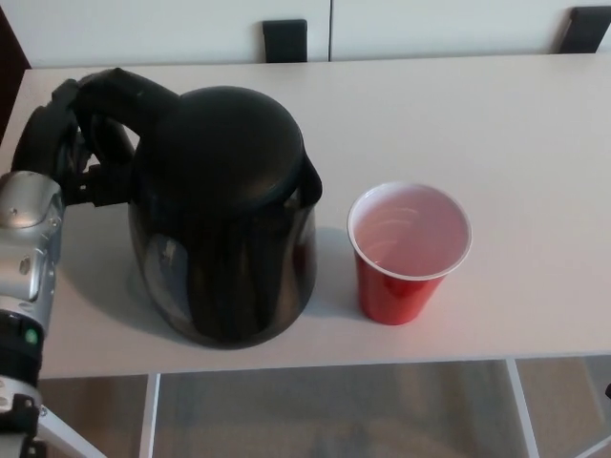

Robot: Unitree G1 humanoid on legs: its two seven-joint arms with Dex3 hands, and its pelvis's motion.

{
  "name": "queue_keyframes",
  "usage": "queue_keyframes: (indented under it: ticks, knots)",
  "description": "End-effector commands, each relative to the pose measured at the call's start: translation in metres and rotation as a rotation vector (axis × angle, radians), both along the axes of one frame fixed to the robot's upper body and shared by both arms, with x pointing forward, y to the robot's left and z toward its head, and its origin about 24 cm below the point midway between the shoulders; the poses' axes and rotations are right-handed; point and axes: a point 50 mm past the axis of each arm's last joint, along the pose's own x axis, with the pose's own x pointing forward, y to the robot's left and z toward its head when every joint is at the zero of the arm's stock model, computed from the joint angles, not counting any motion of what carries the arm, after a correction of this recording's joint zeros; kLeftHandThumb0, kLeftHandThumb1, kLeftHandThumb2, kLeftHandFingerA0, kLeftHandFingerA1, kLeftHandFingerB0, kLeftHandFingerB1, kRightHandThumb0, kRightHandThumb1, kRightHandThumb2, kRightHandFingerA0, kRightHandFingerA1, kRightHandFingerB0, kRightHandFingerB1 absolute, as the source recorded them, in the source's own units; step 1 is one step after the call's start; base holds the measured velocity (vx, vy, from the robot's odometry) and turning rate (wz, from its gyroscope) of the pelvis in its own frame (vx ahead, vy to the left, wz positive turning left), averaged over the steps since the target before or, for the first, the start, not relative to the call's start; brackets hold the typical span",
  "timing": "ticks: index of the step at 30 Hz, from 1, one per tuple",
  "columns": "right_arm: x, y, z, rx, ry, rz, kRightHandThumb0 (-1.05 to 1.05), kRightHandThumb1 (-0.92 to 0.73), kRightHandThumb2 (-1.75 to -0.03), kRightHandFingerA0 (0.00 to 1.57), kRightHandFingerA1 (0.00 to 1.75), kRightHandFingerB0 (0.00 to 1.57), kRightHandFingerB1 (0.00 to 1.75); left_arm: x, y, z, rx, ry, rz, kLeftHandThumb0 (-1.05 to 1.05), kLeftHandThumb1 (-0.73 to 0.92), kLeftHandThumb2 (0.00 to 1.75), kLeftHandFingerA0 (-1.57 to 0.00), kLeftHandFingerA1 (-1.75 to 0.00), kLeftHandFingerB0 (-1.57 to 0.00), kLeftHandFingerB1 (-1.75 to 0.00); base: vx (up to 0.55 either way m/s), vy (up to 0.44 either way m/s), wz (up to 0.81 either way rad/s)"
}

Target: The robot walk towards a table in front and uses its left hand to pick up the pot from the base and pour water to the cup on the right hand side

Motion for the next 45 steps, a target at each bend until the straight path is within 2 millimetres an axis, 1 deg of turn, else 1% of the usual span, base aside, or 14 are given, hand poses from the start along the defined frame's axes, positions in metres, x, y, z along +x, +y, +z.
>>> queue_keyframes:
  ticks: [1,3,4,7,19,21,23,33,34,36,37,40,42,45]
  knots:
    - [0.0,-0.008,0.005,-0.021,-0.015,-0.012,-0.18,-0.56,-0.56,0.61,0.55,0.52,0.47,0.001,0.004,0.011,0.051,-0.037,-0.065,-0.43,0.44,0.56,-0.08,-0.28,-0.07,-0.23,0.0,0.0,0.0]
    - [0.0,-0.008,0.005,-0.028,-0.011,-0.008,-0.17,-0.57,-0.56,0.61,0.54,0.52,0.46,0.0,0.005,0.012,0.06,-0.037,-0.074,-0.43,0.44,0.55,-0.07,-0.27,-0.06,-0.23,0.0,0.0,0.0]
    - [-0.001,-0.008,0.005,-0.034,-0.012,-0.004,-0.16,-0.57,-0.56,0.63,0.56,0.51,0.46,-0.001,0.007,0.015,0.065,-0.041,-0.097,-0.49,0.33,0.71,-0.02,-0.29,-0.04,-0.24,0.0,0.0,0.0]
    - [-0.001,-0.009,0.005,-0.033,-0.008,-0.001,-0.17,-0.57,-0.56,0.62,0.56,0.49,0.45,-0.005,0.009,0.02,0.082,-0.045,-0.139,-0.53,0.35,0.72,-0.02,-0.26,-0.04,-0.2,0.0,0.0,0.0]
    - [-0.004,-0.009,0.003,-0.041,0.015,-0.007,-0.17,-0.57,-0.56,0.63,0.55,0.49,0.45,-0.017,0.03,0.043,0.114,-0.068,-0.198,-0.46,0.33,0.69,0.0,-0.2,-0.01,-0.17,0.0,0.0,0.0]
    - [-0.004,-0.009,0.002,-0.031,0.017,-0.008,-0.16,-0.57,-0.56,0.62,0.54,0.48,0.45,-0.019,0.036,0.044,0.207,-0.079,-0.19,-0.56,0.37,0.7,0.0,-0.03,0.0,-0.04,0.0,0.0,0.0]
    - [-0.005,-0.01,0.002,-0.034,0.02,-0.006,-0.16,-0.55,-0.56,0.62,0.54,0.48,0.45,-0.02,0.039,0.043,0.219,-0.061,-0.182,-0.56,0.37,0.7,0.0,0.0,0.0,-0.02,0.0,0.0,0.0]
    - [-0.003,-0.008,0.002,-0.042,0.021,0.007,-0.17,-0.53,-0.55,0.61,0.52,0.48,0.44,-0.023,0.051,0.04,0.2,-0.014,-0.181,-0.53,0.36,0.68,0.0,0.0,0.0,0.0,0.0,0.0,0.0]
    - [-0.002,-0.007,0.002,-0.04,0.02,0.01,-0.16,-0.55,-0.55,0.58,0.51,0.49,0.45,-0.026,0.057,0.038,0.187,-0.009,-0.173,-0.48,0.39,0.52,0.0,0.0,0.0,0.0,0.0,0.0,0.0]
    - [-0.002,-0.005,0.002,-0.026,0.017,0.01,-0.15,-0.55,-0.55,0.58,0.51,0.48,0.45,-0.034,0.071,0.035,0.163,0.001,-0.156,-0.46,0.39,0.52,0.0,0.0,0.0,0.0,0.0,0.0,0.0]
    - [-0.003,-0.005,0.001,-0.02,0.018,0.013,-0.15,-0.54,-0.55,0.58,0.52,0.48,0.45,-0.043,0.081,0.032,0.158,0.007,-0.152,-0.5,0.35,0.66,0.0,0.0,0.0,0.0,0.0,0.0,0.0]
    - [-0.004,-0.006,0.001,-0.02,0.018,0.015,-0.15,-0.54,-0.55,0.58,0.52,0.48,0.45,-0.047,0.085,0.031,0.155,0.008,-0.154,-0.5,0.35,0.66,0.0,0.0,0.0,0.0,0.0,0.0,0.0]
    - [-0.01,-0.007,-0.002,-0.03,0.039,0.032,-0.17,-0.56,-0.56,0.58,0.51,0.47,0.44,-0.08,0.115,0.026,0.094,0.015,-0.107,-0.48,0.35,0.62,0.0,0.0,0.0,0.0,0.0,0.0,0.0]
    - [-0.011,-0.007,-0.002,-0.03,0.04,0.033,-0.17,-0.56,-0.56,0.58,0.51,0.47,0.44,-0.082,0.114,0.026,0.092,0.014,-0.111,-0.48,0.35,0.62,0.0,0.0,0.0,0.0,0.0,0.0,0.0]
